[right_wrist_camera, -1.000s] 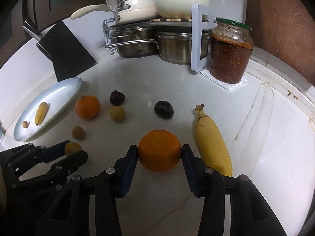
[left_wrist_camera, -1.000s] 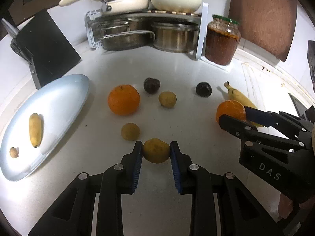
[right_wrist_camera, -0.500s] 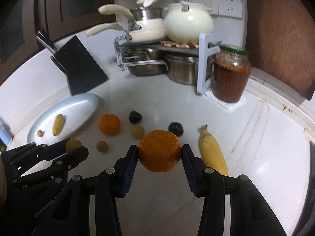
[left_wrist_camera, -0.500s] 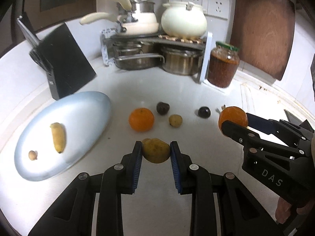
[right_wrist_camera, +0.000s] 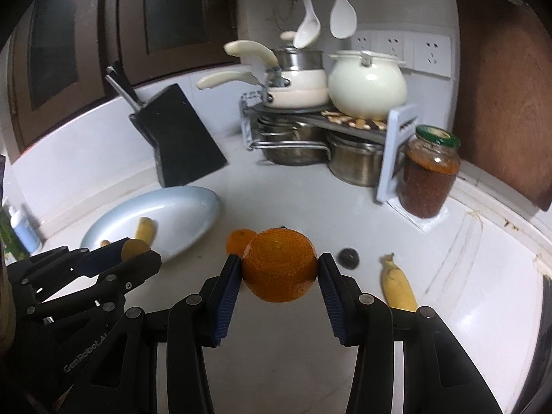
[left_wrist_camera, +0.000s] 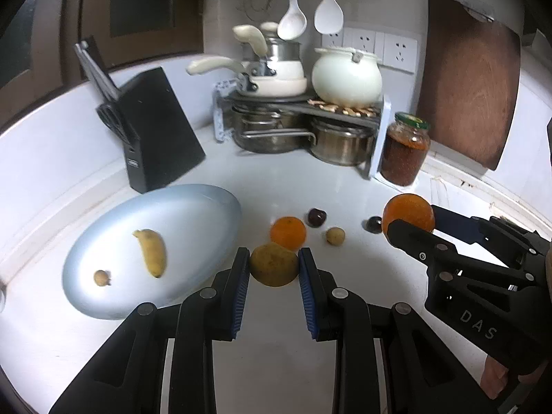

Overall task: Organize fruits
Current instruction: 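Carry the orange in the right tool while the left tool carries the brown fruit over the plate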

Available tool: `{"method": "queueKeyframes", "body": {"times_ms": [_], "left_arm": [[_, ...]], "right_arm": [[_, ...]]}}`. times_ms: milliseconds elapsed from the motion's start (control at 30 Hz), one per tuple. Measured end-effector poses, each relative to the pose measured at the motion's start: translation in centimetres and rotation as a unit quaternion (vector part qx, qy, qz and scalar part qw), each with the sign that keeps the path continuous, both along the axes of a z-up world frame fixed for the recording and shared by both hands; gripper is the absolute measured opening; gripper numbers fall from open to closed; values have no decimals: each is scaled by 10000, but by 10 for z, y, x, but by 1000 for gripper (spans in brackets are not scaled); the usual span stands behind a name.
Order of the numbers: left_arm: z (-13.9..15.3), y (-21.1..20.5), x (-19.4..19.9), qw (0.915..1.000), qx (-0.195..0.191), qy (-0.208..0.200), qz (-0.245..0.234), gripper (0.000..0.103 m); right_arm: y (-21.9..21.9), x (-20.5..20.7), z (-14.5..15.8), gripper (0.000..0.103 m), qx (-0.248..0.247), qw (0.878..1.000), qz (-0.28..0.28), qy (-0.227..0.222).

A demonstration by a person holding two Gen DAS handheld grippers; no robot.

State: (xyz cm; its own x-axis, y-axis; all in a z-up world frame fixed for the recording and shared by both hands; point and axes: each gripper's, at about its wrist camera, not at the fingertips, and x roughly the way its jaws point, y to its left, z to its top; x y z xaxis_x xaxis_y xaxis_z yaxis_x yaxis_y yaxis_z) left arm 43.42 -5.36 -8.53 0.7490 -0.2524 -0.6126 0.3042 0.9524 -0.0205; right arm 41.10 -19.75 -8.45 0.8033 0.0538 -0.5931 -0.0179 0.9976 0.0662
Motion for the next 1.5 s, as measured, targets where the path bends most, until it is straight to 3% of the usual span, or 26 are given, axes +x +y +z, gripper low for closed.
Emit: {"method": "queueKeyframes", "body": {"times_ms": [933, 1500], "left_arm": [[35, 90, 0, 9937, 60, -675, 890, 28], [17, 142, 52, 9895, 176, -272, 1409, 28]], "right_arm": [[92, 24, 32, 47, 21, 9948, 881, -509], [150, 90, 21, 47, -56, 9910, 1293, -336]]}}
